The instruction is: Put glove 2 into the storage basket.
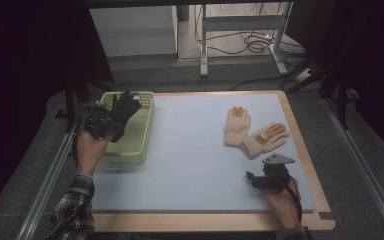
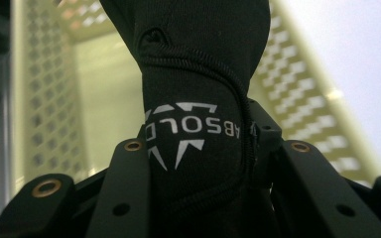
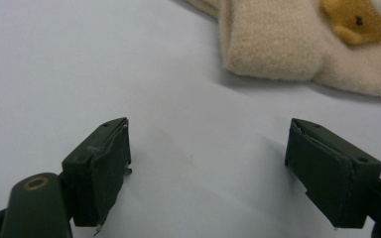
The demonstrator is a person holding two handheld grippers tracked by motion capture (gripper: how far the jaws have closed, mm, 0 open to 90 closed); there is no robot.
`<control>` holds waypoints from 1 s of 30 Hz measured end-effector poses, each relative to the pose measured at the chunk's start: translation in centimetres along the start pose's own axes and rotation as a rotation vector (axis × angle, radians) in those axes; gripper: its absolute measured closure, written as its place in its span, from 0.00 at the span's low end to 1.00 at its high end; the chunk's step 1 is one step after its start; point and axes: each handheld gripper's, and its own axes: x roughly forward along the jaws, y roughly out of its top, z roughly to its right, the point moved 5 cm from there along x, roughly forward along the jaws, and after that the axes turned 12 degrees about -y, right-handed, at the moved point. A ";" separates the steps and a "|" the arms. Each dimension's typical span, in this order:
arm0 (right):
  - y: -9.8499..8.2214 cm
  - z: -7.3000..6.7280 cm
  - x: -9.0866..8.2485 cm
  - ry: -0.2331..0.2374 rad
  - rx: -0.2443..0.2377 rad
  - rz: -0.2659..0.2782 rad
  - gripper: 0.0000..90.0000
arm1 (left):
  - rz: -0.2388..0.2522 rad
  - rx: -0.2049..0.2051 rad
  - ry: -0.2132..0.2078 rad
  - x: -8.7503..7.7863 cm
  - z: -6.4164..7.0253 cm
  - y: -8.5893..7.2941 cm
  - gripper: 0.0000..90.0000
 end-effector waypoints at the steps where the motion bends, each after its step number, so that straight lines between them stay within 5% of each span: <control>1: 0.0 0.0 0.0 0.000 0.001 0.001 0.20 | -0.030 -0.033 0.014 0.5 -1.2 -0.4 0.71; 8: 0.0 0.0 0.0 0.000 0.001 0.002 0.20 | -0.147 -0.082 0.065 2.3 -3.9 -1.2 0.70; 21: 0.0 0.0 0.0 0.000 0.000 0.002 0.20 | -0.285 -0.111 0.120 6.1 -5.3 -0.8 0.66; 24: 0.0 0.0 0.0 0.000 -0.001 0.002 0.20 | -0.309 -0.118 0.131 6.4 -5.6 -1.0 0.60; 28: 0.0 0.0 0.0 0.001 0.001 0.001 0.20 | -0.325 -0.103 0.150 6.4 -5.9 -1.4 0.34; 30: 0.0 0.0 0.0 0.001 0.001 0.001 0.20 | -0.320 -0.085 0.122 6.2 -5.6 -1.3 0.25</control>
